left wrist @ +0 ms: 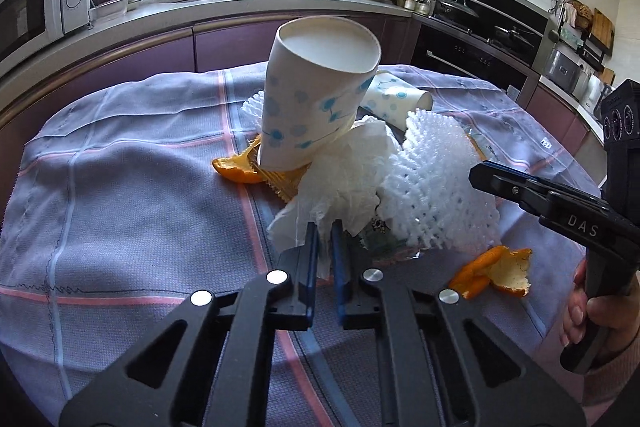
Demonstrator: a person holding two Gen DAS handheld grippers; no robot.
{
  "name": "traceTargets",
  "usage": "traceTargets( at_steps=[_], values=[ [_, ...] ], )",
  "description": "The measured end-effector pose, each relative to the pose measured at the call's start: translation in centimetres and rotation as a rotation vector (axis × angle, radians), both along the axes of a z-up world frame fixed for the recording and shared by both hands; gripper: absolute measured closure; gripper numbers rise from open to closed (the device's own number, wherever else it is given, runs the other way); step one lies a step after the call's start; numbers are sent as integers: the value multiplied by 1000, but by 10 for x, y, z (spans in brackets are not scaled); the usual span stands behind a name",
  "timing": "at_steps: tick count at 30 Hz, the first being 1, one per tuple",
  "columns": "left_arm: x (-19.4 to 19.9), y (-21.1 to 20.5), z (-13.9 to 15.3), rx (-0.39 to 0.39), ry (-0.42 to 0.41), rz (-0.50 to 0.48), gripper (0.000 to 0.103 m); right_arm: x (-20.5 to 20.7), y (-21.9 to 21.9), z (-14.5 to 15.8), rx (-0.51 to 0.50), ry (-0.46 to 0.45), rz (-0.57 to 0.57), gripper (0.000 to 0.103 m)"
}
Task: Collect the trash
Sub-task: 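Grasp the crumpled white tissue with the left tool while the right tool grasps the white foam net, then carry the tissue and foam net with both tools over the teal bin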
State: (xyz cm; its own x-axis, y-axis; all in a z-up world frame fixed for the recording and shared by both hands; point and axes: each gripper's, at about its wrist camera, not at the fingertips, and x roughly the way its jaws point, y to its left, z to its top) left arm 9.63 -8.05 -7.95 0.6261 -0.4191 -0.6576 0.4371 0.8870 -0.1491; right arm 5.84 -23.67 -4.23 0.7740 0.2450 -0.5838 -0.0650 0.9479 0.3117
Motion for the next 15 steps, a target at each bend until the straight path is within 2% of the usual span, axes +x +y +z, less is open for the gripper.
traceTargets(
  at_steps=[15],
  values=[
    [-64,72,49,-149,-93,-32,98,-27,10,42,19,-136,93,95]
  ],
)
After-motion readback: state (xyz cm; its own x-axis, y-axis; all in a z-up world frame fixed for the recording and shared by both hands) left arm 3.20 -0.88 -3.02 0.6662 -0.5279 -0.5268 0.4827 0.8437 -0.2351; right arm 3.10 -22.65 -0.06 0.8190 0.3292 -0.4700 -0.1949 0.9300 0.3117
